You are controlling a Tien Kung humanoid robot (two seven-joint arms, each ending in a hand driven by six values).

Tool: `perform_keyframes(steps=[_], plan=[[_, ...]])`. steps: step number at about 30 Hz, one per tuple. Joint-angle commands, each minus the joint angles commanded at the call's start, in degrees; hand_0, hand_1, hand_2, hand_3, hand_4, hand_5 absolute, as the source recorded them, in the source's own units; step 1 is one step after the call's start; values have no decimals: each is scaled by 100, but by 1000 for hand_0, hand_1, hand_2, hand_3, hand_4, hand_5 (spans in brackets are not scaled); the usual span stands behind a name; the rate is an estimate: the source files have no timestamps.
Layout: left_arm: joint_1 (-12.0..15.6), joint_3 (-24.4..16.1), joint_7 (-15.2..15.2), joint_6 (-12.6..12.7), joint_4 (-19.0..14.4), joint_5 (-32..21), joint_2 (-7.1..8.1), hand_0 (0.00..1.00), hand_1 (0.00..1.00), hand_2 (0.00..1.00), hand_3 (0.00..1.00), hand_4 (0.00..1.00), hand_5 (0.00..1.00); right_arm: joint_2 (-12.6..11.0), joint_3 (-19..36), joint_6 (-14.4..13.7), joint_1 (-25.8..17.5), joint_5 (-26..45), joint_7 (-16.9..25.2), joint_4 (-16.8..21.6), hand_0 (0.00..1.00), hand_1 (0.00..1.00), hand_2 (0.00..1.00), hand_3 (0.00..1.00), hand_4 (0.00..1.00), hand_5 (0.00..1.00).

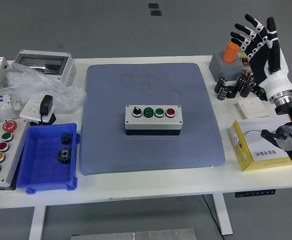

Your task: Pick up the button,place it on the desk,press the button,press the button

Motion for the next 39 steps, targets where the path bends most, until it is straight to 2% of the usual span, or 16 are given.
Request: perform_keyframes(steps=[11,18,22,23,24,29,34,35,39], plan=[[-7,38,-6,-1,5,-28,-2,621,657,625,687,706,340,102,-350,962,44,1993,-9,-175,773,715,735,779,998,953],[0,79,-8,-3,9,-44,5,621,657,625,687,706,339,153,-507,1274,44,2773,-96,-174,793,738,760,788,998,964],[1,82,-10,-4,10,-36,11,621,657,625,687,706,339,157,-536,1327,24,2898,-138,-199,793,738,760,788,998,964],[2,76,-10,-4,9,-31,11,621,657,625,687,706,338,159,-540,1334,18,2924,-149,-211,873,807,833,812,998,990],[2,74,-9,-6,9,-28,9,621,657,625,687,706,338,162,-546,1334,13,2955,-159,-226,873,807,833,812,998,990],[-5,46,-3,-15,9,-4,-4,621,657,625,687,706,337,193,-598,1185,1,3292,-149,-356,893,817,851,831,998,998],[-20,-5,-3,-23,8,33,-11,621,657,625,687,706,337,221,-701,890,-10,3826,-67,-542,893,817,851,831,998,998],[-20,-10,-2,-24,7,37,-12,621,657,625,688,706,337,224,-713,850,-11,3884,-59,-567,817,750,790,796,998,998],[-14,-20,0,-26,7,44,-19,621,657,625,688,706,337,238,-723,762,-25,3996,-53,-623,817,750,790,796,998,998]])
